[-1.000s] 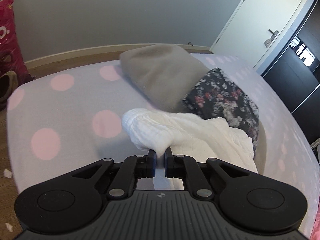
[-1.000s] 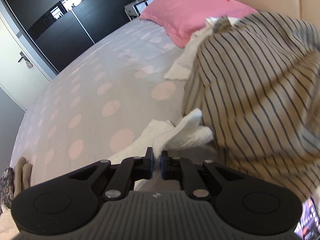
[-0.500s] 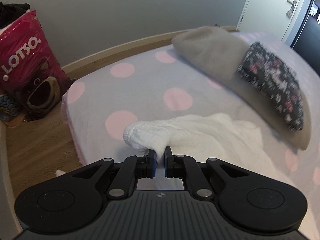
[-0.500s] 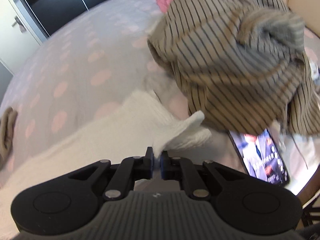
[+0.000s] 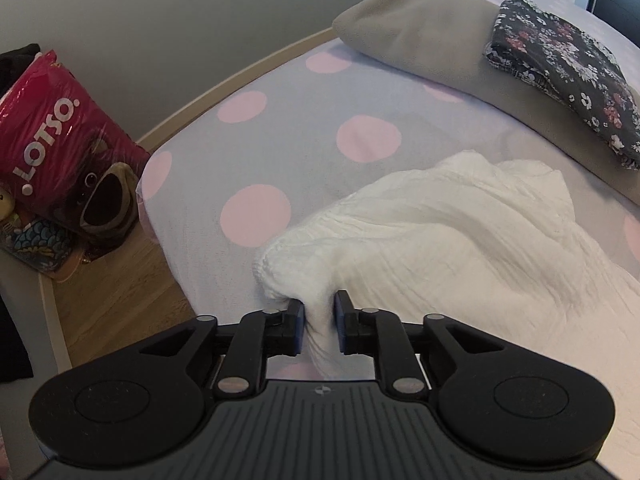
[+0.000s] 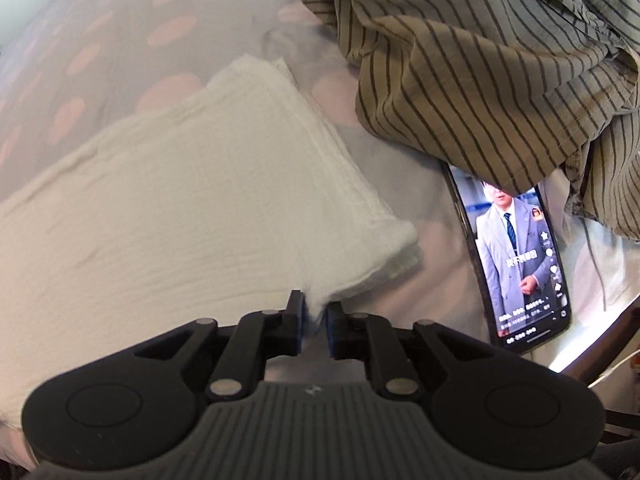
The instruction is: Fold clothes
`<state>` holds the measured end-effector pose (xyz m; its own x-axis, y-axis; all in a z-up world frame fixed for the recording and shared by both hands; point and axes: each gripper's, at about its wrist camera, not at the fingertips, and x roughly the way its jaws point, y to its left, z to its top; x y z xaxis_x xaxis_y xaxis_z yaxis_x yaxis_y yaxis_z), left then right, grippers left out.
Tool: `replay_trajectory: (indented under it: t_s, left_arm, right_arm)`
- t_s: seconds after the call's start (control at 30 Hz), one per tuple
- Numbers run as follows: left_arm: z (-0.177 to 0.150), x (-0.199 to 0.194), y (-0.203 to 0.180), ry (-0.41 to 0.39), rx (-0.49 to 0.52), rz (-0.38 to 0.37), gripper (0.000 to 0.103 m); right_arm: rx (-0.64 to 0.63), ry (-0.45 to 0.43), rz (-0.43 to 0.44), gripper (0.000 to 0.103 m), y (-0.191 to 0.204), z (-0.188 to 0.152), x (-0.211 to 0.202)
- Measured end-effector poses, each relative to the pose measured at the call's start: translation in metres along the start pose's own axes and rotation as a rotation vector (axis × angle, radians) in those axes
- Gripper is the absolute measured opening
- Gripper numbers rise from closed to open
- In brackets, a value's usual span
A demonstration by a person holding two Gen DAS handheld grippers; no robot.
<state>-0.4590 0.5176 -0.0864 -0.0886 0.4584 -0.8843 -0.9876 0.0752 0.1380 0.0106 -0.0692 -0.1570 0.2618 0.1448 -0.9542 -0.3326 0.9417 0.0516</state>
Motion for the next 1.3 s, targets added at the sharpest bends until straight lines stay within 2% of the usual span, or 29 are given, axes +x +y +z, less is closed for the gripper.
replay_trajectory:
  t_s: [0.07,0.13,0.2,0.3,0.4,0.53,0.7,0.87,1.0,1.17,1.3]
  left_arm:
    - [0.001,-0.001,0.004,0.005,-0.014,0.013,0.026]
    - [0.004,-0.006,0.009,-0.013,-0.045,0.045,0.034]
    - [0.009,-0.013,0.014,-0.047,-0.075,0.059,0.039]
    - [0.015,-0.027,0.012,-0.103,-0.077,-0.005,0.039]
    - [0.018,-0.037,-0.011,-0.153,-0.009,-0.074,0.039]
    - [0.006,-0.044,-0.063,-0.186,0.169,-0.168,0.046]
    - [-0.011,-0.051,-0.131,-0.219,0.408,-0.285,0.046]
    - [-0.029,-0.059,-0.200,-0.250,0.649,-0.401,0.046]
    - [-0.061,-0.062,-0.249,-0.295,0.904,-0.489,0.046]
    - [-0.092,-0.050,-0.287,-0.288,1.111,-0.519,0.049]
    - [-0.101,-0.032,-0.307,-0.255,1.160,-0.493,0.049]
  right_arm:
    - [-0.041,0.018,-0.055,0.034,0.004,-0.003,0.000]
    - [-0.069,0.027,-0.078,0.034,0.006,-0.007,-0.002]
    - [-0.085,0.024,-0.038,0.034,0.010,-0.011,-0.011]
    - [-0.125,0.012,0.030,0.034,0.019,-0.018,-0.025]
    - [-0.204,-0.014,0.088,0.034,0.034,-0.026,-0.040]
    - [-0.271,-0.052,0.133,0.034,0.049,-0.019,-0.050]
    - [-0.311,-0.085,0.112,0.037,0.055,0.013,-0.045]
    - [-0.231,-0.102,0.080,0.038,0.042,0.059,-0.031]
    - [-0.143,-0.136,0.060,0.039,0.028,0.095,-0.018]
    - [-0.083,-0.194,0.105,0.039,0.013,0.126,-0.001]
    - [-0.012,-0.233,0.140,0.039,0.001,0.146,0.010]
